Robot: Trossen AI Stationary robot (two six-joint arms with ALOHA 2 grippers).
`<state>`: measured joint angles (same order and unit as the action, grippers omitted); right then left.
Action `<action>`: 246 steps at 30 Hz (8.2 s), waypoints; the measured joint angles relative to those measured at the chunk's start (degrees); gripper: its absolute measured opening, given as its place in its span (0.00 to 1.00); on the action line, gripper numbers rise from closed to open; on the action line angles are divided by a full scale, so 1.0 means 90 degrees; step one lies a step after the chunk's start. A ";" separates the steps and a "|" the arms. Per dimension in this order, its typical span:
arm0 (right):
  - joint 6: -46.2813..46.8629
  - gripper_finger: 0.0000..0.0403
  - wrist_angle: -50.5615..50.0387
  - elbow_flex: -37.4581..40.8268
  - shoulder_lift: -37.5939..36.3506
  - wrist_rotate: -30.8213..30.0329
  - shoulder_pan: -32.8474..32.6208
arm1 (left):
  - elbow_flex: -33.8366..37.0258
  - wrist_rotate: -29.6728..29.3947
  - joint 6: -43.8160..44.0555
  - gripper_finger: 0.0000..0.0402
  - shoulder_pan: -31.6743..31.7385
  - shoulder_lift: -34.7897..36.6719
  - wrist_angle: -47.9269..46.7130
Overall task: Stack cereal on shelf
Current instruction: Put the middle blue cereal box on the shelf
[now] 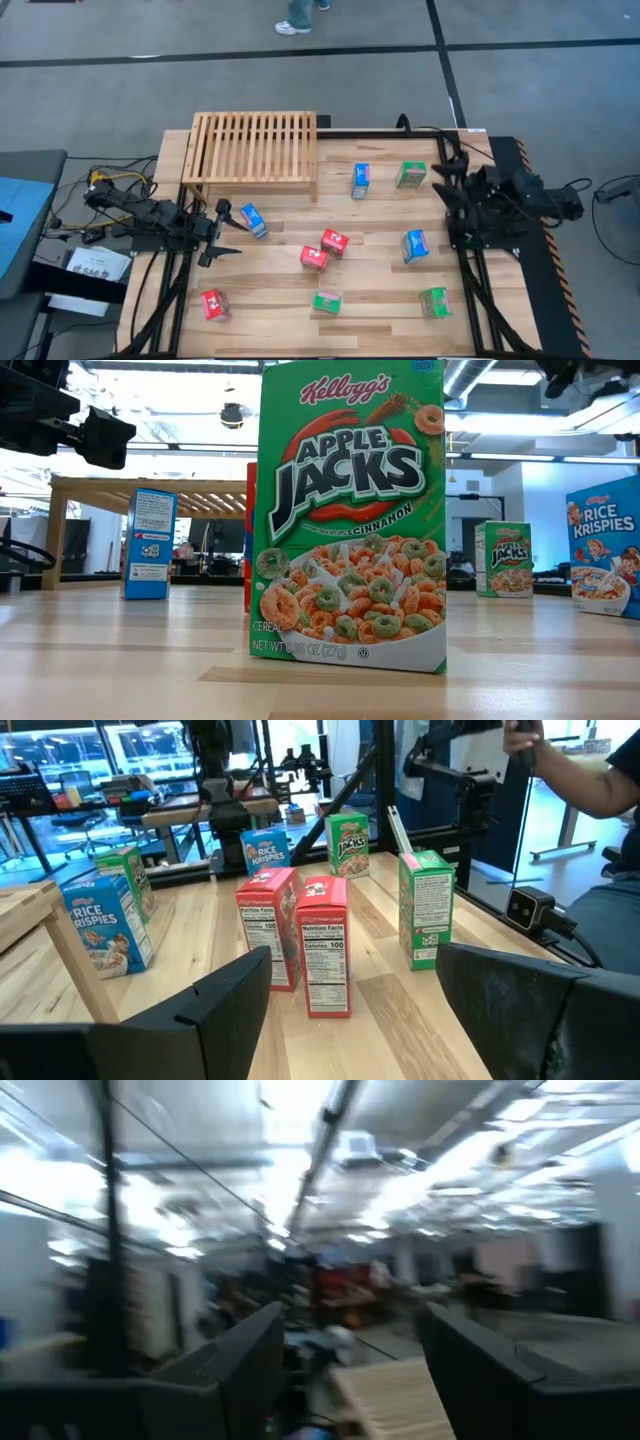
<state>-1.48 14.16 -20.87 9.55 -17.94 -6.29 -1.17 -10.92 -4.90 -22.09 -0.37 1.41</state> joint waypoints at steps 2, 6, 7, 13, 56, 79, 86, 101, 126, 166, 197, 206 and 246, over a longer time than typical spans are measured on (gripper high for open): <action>-0.0048 0.65 -0.0290 -0.0404 0.0446 -0.0253 0.0120 | 0.0000 0.0000 -0.0017 0.68 0.0001 0.0001 0.0000; -0.0054 0.65 -0.0338 -0.1140 0.1377 -0.0413 0.0395 | 0.0000 0.0000 0.0004 0.68 0.0000 0.0000 0.0000; -0.0055 0.65 -0.0333 -0.1304 0.1593 -0.0411 0.0457 | 0.0001 -0.0001 -0.0010 0.68 0.0000 0.0001 0.0000; 0.0475 0.65 -0.0409 -0.2054 0.2777 -0.0708 0.0836 | 0.0001 0.0000 -0.0004 0.68 0.0001 0.0001 0.0000; 0.5509 0.75 -0.0931 -0.2486 0.6959 -0.1904 0.1550 | 0.0000 0.0000 0.0008 0.68 0.0001 -0.0001 0.0000; 0.6317 0.99 -0.4948 -0.4640 0.7762 -0.1650 0.2047 | 0.0001 -0.0003 -0.0013 0.68 -0.0002 0.0001 0.0000; 0.6759 0.99 -0.5047 -0.4720 0.8214 -0.1486 0.2050 | 0.0002 -0.0022 -0.0004 0.68 -0.0002 -0.0001 0.0000; 0.7235 0.99 -0.5465 -0.4720 0.8455 -0.1298 0.2036 | 0.0000 -0.0024 0.0008 0.68 -0.0002 0.0001 0.0000; 0.7132 0.99 -0.5329 -0.4609 0.9594 -0.0971 0.2087 | 0.0000 -0.0019 0.0008 0.68 -0.0002 0.0001 0.0000; 0.6812 0.62 -0.5329 -0.4609 0.9591 -0.0988 0.2073 | 0.0002 -0.0019 0.0007 0.68 -0.0001 0.0001 0.0000; 0.4739 0.42 -0.6924 -0.6512 0.9589 -0.0825 0.2006 | 0.0000 -0.0022 0.0009 0.68 0.0001 0.0001 0.0000; 0.2230 0.43 -0.7167 -0.8051 0.9589 -0.0791 0.2386 | 0.0002 -0.0019 -0.0003 0.68 0.0001 0.0001 0.0000; -0.1052 0.44 -0.3968 -0.9626 1.0512 0.1957 0.3574 | 0.0002 -0.0017 -0.0018 0.68 -0.0001 -0.0001 0.0000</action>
<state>-10.95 -21.56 -107.50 104.16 -0.32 25.88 -1.15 -11.07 -5.06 -22.10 -0.38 1.41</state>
